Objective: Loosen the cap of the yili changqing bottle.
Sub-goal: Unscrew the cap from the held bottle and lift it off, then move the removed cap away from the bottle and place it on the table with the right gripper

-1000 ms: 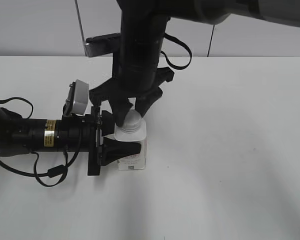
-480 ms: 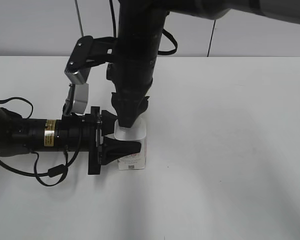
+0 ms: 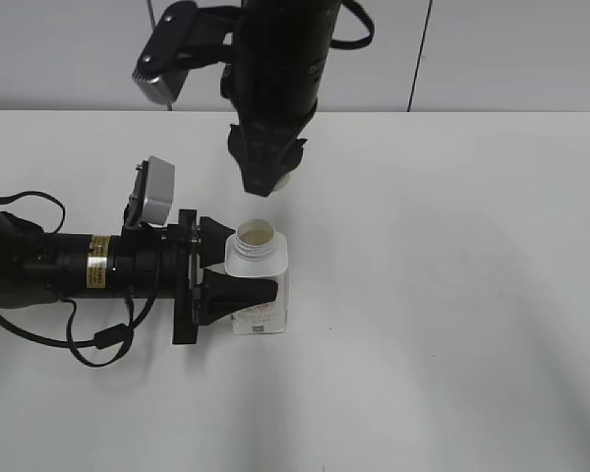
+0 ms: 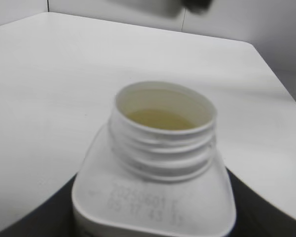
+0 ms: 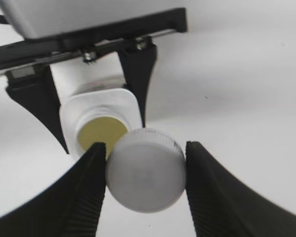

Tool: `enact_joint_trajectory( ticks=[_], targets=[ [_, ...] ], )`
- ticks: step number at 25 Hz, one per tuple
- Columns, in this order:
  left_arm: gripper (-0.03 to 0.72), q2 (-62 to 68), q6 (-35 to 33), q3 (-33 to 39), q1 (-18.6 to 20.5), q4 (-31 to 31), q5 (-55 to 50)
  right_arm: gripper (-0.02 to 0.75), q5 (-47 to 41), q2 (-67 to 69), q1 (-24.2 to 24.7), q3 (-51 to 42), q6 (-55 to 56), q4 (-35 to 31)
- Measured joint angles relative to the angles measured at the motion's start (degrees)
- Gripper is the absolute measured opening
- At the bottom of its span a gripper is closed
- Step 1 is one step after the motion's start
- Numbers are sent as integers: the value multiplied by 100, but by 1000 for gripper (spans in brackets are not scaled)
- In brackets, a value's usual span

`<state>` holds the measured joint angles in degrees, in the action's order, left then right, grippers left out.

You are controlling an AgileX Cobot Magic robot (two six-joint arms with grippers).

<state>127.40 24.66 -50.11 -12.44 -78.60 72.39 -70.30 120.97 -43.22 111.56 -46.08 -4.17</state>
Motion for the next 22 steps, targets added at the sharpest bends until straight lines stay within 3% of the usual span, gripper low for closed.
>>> enact_joint_trajectory(
  ticks=[5,9,19,22],
  targets=[
    [418,0,-5,0,0,17,0,388,0,-257,93,0,1921,825],
    [418,0,-5,0,0,35,0,388,0,-293,372,-35,3421,917],
    [416,0,18,0,-3,182,0,388,72,-756,1160,-1672,4608,500],
    [416,0,19,0,-12,222,0,388,656,-966,1263,-2463,4720,291]
  ],
)
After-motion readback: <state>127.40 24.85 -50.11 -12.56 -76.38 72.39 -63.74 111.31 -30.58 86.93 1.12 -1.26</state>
